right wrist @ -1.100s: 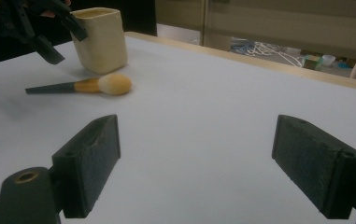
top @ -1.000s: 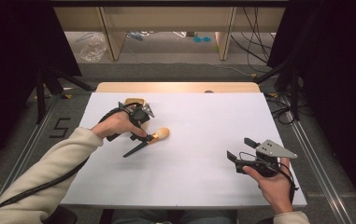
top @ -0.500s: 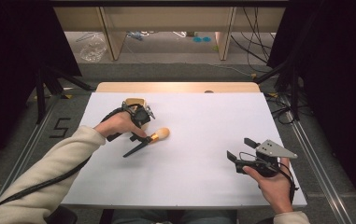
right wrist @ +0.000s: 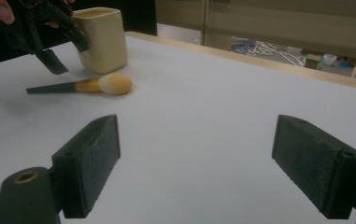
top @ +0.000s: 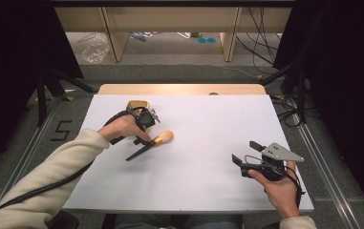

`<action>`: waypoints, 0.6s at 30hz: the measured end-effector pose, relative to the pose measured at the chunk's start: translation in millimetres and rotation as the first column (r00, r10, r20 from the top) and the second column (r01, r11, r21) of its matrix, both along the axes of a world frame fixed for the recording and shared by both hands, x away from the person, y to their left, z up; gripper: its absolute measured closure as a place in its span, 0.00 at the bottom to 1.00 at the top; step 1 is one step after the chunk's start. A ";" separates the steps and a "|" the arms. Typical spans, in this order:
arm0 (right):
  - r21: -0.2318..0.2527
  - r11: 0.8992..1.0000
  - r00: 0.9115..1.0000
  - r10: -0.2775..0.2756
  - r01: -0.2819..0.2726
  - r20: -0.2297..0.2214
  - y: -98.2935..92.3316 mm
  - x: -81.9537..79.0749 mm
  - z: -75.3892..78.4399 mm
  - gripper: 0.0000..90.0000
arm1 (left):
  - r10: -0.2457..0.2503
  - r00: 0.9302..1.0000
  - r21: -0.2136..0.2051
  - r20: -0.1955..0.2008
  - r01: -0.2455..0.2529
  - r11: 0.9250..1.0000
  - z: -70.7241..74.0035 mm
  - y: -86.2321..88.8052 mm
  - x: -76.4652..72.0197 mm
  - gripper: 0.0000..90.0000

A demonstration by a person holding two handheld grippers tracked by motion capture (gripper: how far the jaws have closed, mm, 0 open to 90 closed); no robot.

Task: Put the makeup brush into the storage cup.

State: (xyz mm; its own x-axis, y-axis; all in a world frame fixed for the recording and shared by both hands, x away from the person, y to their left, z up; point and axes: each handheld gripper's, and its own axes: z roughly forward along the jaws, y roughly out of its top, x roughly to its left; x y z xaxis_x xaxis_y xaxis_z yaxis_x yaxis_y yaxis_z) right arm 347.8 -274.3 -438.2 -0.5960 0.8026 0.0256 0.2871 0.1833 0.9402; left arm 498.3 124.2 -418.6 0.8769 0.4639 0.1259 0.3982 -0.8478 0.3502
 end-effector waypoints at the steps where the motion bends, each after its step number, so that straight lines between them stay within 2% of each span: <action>1: 0.003 1.000 1.000 0.000 -0.001 0.003 0.3 0.2 -0.3 0.18 | 0.003 1.000 0.000 -0.009 -0.003 1.000 -0.2 -0.4 -0.8 0.25; 5: -0.002 1.000 1.000 -0.002 0.002 0.001 0.2 -0.1 -0.1 0.18 | 0.005 0.999 0.023 -0.037 -0.004 1.000 -2.9 -0.5 -0.4 0.25; 6: 0.014 1.000 1.000 0.005 -0.005 0.005 1.1 0.5 -0.7 0.18 | 0.006 0.999 0.024 -0.039 -0.005 1.000 -3.6 -0.4 0.0 0.25; 9: 0.001 1.000 1.000 0.000 0.000 0.000 0.4 0.1 -0.4 0.18 | 0.013 0.999 0.026 -0.044 -0.012 1.000 -7.3 -0.1 1.1 0.25; 13: 0.008 1.000 1.000 0.004 -0.004 -0.003 0.8 0.3 -0.6 0.18 | 0.017 0.998 0.031 -0.056 -0.015 0.999 -11.7 0.1 1.9 0.25; 14: 0.006 1.000 1.000 0.003 -0.003 -0.004 0.7 0.4 -0.7 0.18 | 0.000 0.998 0.051 -0.061 0.003 0.999 -11.3 0.7 3.1 0.25; 15: 0.005 1.000 1.000 0.003 -0.003 -0.009 0.6 0.3 -0.7 0.18 | 0.018 0.998 0.035 -0.062 -0.016 0.999 -13.3 -0.1 2.4 0.25; 17: 0.001 1.000 1.000 0.000 0.000 -0.010 0.7 0.4 -0.7 0.18 | 0.003 0.998 0.055 -0.070 0.000 0.998 -13.6 0.6 4.8 0.25; 18: -0.001 1.000 1.000 -0.001 0.001 -0.011 0.5 0.3 -0.6 0.18 | 0.017 0.998 0.040 -0.067 -0.014 0.999 -15.0 0.0 4.3 0.25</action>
State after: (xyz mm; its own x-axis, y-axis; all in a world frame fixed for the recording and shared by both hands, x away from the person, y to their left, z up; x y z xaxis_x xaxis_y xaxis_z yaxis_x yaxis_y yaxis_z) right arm 348.1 -273.8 -438.8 -0.5948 0.8033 0.0314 0.2975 0.1836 0.9369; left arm 502.5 124.2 -433.5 0.8768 0.4733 0.0851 0.4332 -0.8541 0.2879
